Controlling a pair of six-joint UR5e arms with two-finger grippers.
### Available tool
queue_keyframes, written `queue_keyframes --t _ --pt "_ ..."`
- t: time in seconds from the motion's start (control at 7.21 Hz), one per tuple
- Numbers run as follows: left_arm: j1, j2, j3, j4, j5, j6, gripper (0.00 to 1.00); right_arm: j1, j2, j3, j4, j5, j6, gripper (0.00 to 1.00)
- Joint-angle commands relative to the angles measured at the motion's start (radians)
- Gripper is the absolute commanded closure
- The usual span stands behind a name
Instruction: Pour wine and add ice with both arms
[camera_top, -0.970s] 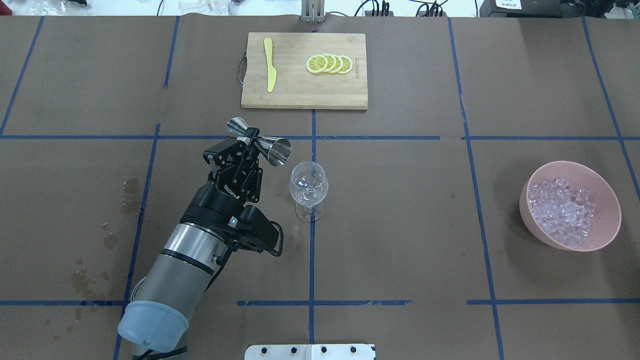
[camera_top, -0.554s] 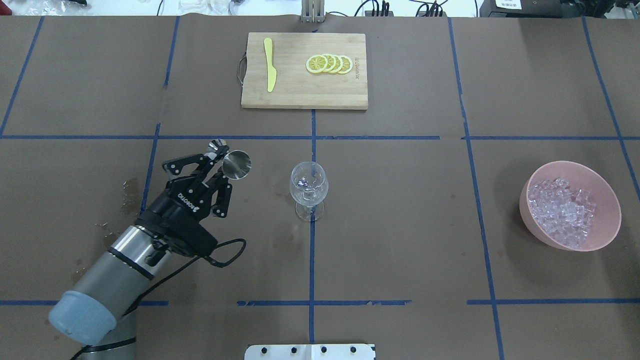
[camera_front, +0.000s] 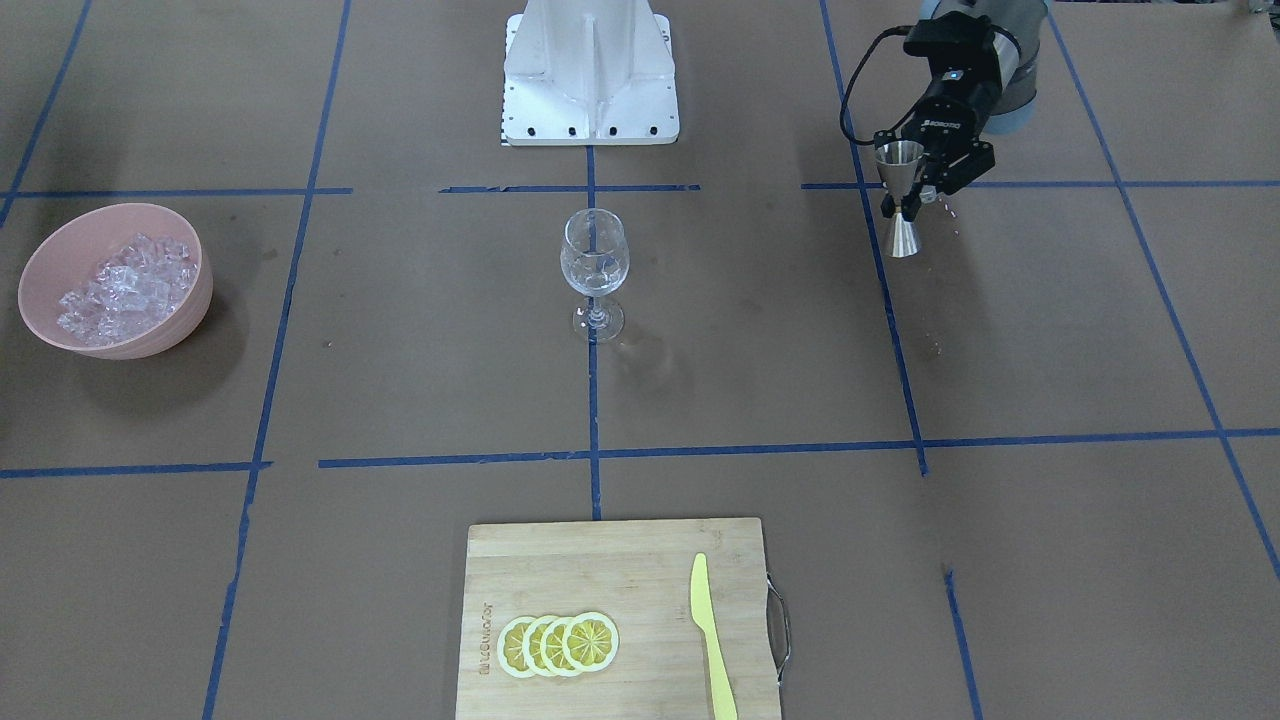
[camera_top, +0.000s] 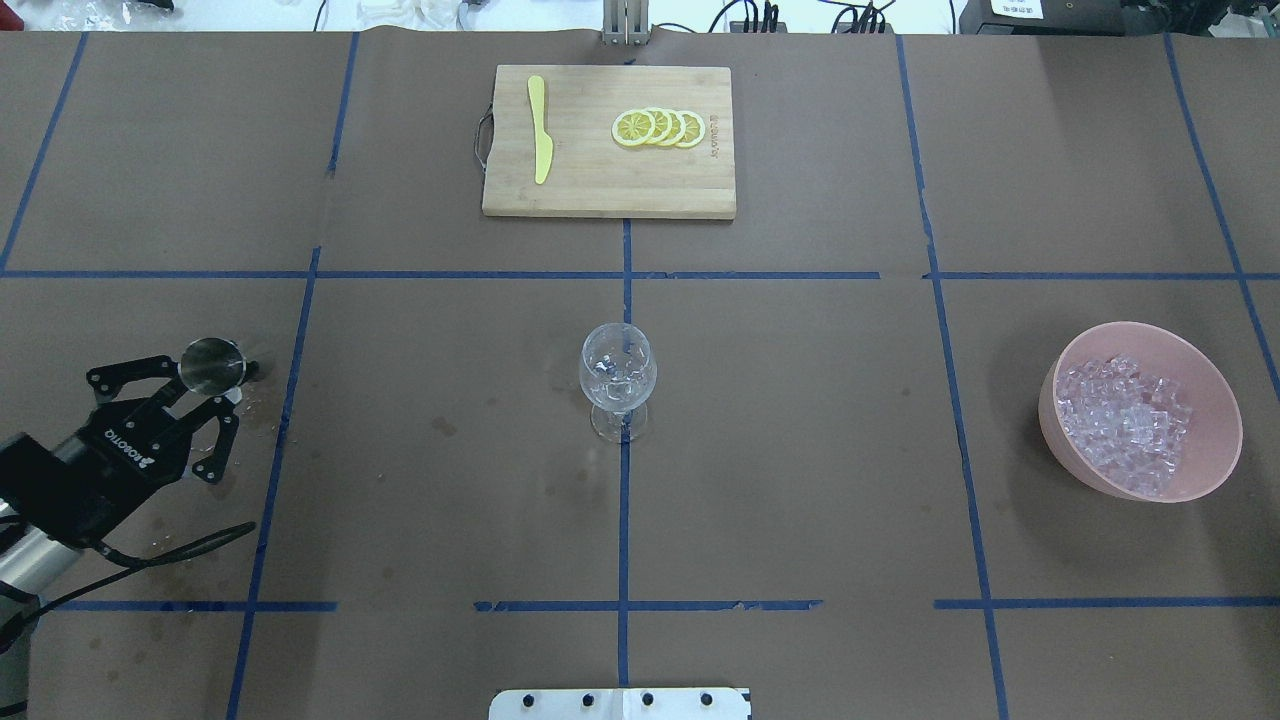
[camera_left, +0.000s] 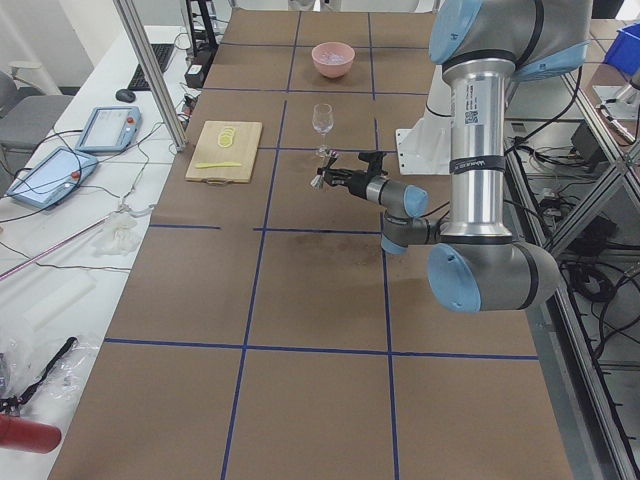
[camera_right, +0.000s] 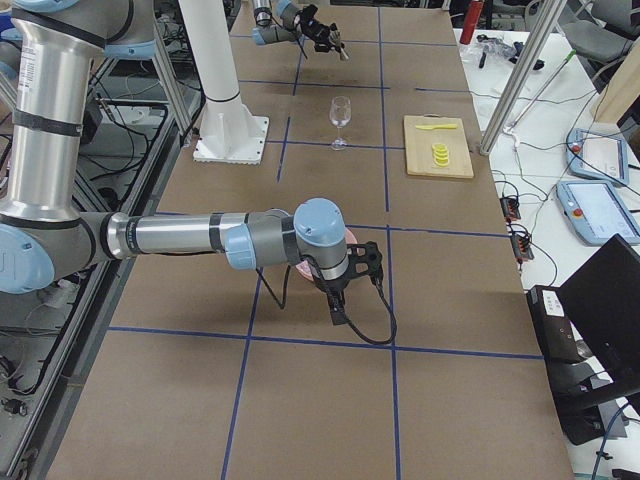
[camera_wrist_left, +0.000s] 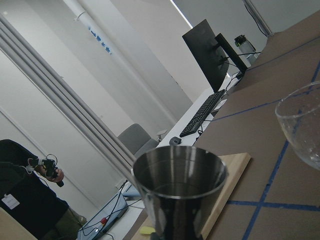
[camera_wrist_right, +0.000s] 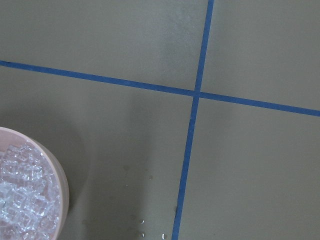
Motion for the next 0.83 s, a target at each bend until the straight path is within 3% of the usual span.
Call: queue_keyframes --t 0.0,0.28,0.42,0.69 --pt "0.0 0.042 0.038 -0.014 0.0 -0.213 1.0 0.0 0.0 0.001 0.0 0.0 0.0 0.0" --pt "0.001 0.041 0.102 0.059 0.0 -0.516 1.0 0.0 0.0 0.001 0.0 0.0 0.0 0.0" --pt "0.003 0.039 0.104 0.14 0.0 -0.617 1.0 0.0 0.0 0.004 0.0 0.0 0.0 0.0" --pt "0.008 0.027 0.154 0.167 0.043 -0.748 1.0 0.0 0.0 0.007 0.0 0.0 0.0 0.0"
